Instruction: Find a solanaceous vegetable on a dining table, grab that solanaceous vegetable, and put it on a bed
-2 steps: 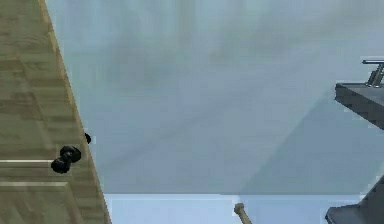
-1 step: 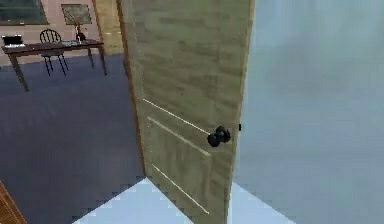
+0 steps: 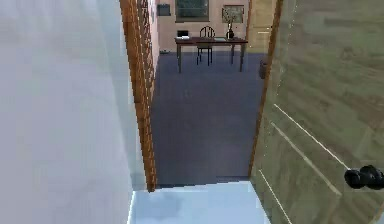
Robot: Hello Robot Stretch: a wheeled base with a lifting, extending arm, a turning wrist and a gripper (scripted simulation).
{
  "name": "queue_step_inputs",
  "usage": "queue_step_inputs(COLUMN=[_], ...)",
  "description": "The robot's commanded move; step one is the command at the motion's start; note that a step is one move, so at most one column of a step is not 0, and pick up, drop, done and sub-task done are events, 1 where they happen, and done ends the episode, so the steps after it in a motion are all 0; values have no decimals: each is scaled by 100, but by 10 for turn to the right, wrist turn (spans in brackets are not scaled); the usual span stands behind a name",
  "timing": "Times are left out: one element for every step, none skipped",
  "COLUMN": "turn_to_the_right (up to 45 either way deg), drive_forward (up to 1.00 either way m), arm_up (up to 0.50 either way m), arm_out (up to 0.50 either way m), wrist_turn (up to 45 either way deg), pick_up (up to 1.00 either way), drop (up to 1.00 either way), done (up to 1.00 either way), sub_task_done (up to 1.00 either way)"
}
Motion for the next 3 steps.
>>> queue_step_inputs(turn_to_the_right=[0,-90,0], drive_forward=[100,0,20], arm_up=[0,0,0], arm_out=[0,0,0], wrist_turn=[0,0,0], pick_up=[0,0,0], drop=[0,0,0], done=[0,0,0], sub_task_done=[0,0,0])
